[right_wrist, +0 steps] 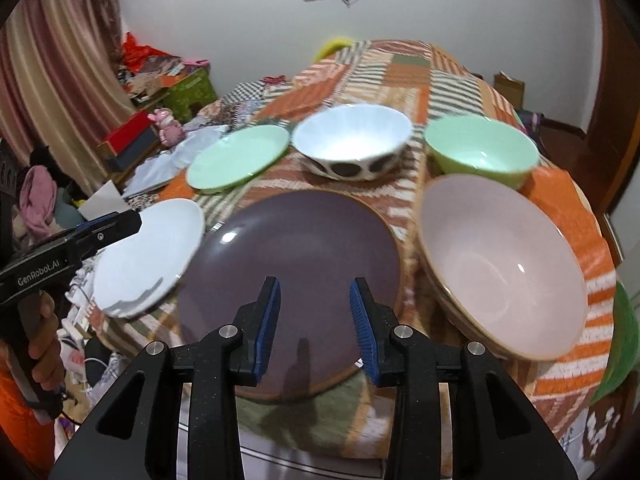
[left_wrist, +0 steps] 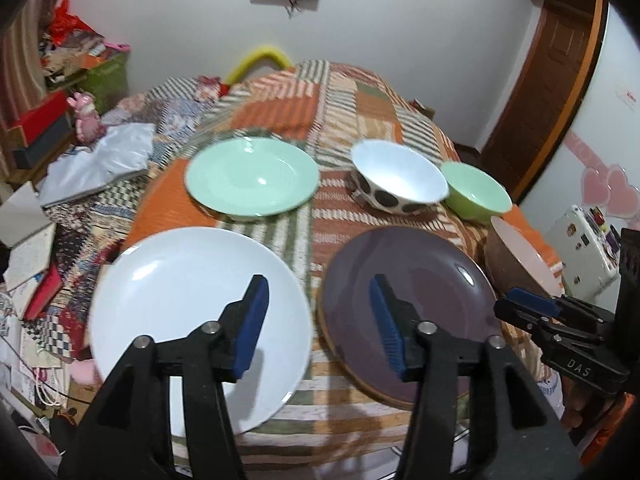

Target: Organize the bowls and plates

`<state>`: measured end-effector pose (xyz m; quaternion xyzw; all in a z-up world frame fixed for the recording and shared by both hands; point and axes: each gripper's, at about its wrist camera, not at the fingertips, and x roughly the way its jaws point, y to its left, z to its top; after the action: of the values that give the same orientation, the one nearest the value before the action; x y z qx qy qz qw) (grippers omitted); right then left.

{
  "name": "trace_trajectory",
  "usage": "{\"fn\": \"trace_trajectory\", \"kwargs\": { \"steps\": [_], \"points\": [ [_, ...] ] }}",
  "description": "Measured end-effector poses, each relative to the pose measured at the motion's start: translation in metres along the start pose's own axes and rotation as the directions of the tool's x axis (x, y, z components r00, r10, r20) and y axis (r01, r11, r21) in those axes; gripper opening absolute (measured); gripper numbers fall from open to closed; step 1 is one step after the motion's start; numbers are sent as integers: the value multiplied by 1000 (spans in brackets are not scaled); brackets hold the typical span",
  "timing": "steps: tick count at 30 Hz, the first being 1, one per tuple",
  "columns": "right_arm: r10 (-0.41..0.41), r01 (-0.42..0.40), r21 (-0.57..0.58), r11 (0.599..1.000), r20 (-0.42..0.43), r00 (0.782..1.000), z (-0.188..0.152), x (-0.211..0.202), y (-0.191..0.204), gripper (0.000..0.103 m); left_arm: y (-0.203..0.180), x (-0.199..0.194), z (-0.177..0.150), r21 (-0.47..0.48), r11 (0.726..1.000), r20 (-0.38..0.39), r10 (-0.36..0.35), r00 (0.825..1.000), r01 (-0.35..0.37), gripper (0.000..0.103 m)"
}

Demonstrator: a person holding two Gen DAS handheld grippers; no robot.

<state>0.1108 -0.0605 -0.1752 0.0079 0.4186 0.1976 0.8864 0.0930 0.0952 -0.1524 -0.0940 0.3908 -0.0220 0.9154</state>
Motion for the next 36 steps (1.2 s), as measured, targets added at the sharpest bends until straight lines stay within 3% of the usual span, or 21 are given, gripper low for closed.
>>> {"fn": "trace_trajectory", "kwargs": {
  "steps": [7, 10, 14, 25, 33, 36],
  "points": [
    [42, -40, -82, 996, 21, 999, 15, 7, 33, 44, 31, -20, 0, -46, 996, 36, 82, 996, -80, 66],
    [62, -60, -119, 991, 19, 998, 22, 13, 47, 46, 49, -26, -3, -70, 991, 36, 121, 992, -118, 67],
    [87, -83, -157, 984, 15, 996, 30, 23, 64, 56, 73, -27, -8, -104, 982, 15, 161, 987, -159, 69],
    [121, -133, -240, 962, -64, 991, 44, 66, 99, 56, 133, -16, -22, -184, 954, -73, 225, 972, -235, 69],
    [120, -162, -270, 949, -165, 979, 50, 104, 107, 56, 157, 2, -36, -202, 949, -143, 217, 966, -243, 69],
    [112, -169, -291, 942, -204, 973, 50, 116, 112, 55, 162, 10, -41, -206, 950, -165, 203, 965, -235, 63]
  ]
}}
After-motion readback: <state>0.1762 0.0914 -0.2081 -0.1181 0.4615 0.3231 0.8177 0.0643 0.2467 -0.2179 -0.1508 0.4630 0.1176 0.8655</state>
